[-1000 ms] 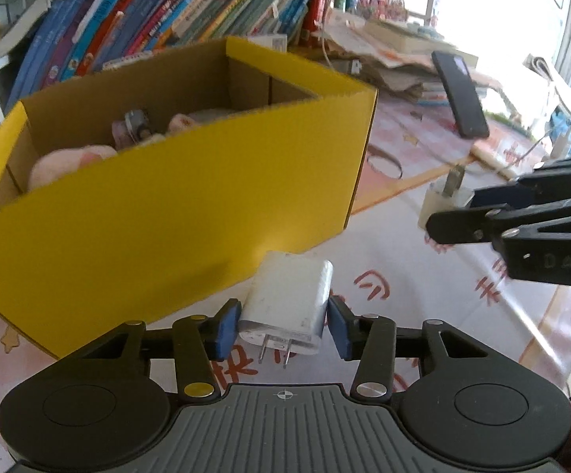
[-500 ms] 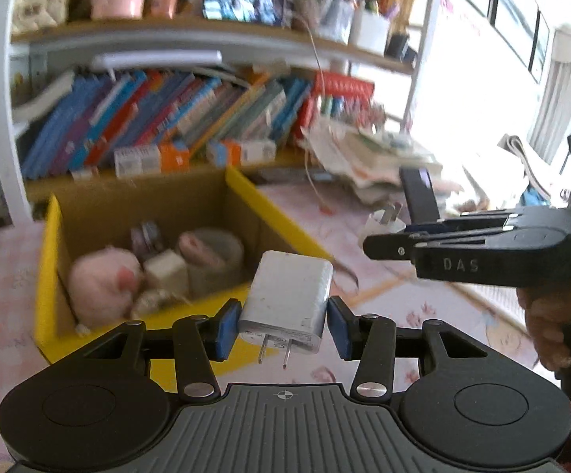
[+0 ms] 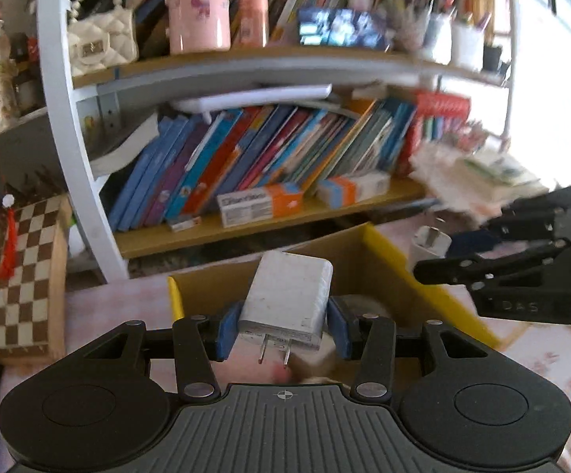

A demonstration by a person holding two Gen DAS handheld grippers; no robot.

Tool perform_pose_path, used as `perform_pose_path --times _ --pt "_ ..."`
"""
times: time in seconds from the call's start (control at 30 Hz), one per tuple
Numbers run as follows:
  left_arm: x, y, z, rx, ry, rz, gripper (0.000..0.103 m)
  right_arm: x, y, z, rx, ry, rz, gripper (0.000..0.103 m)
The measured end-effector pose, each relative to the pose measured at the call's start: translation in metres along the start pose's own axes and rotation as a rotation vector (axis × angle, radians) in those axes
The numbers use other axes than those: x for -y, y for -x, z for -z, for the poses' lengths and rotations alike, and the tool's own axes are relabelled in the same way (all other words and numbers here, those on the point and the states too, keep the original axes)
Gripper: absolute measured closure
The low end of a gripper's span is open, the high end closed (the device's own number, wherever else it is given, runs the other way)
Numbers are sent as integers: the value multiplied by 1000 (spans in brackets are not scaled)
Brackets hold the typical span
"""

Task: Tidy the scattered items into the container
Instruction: 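Lift both adapters and carry them over the yellow box, then open both grippers to drop the two adapters into the box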

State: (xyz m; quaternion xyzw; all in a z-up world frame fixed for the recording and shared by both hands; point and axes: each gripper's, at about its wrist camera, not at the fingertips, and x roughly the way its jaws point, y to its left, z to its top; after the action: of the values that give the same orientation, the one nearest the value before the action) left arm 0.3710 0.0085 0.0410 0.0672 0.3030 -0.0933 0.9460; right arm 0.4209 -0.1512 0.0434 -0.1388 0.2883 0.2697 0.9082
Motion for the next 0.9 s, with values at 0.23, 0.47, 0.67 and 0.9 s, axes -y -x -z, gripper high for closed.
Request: perform_pose_path --times 0.23,0.47,0.67,0.9 --pt "-7 -51 -3 -135 -56 -23 57 -4 -88 -26 -157 109 -30 78" --pt "-8 -86 -3 -226 -82 -33 57 -6 -143 -27 -284 165 -61 78" --pt "-7 -101 3 -273 -81 -27 57 -5 -159 -23 -321 169 -102 78" --pt "-6 -110 4 -289 -83 -39 56 -5 -162 -24 -326 160 -115 79"
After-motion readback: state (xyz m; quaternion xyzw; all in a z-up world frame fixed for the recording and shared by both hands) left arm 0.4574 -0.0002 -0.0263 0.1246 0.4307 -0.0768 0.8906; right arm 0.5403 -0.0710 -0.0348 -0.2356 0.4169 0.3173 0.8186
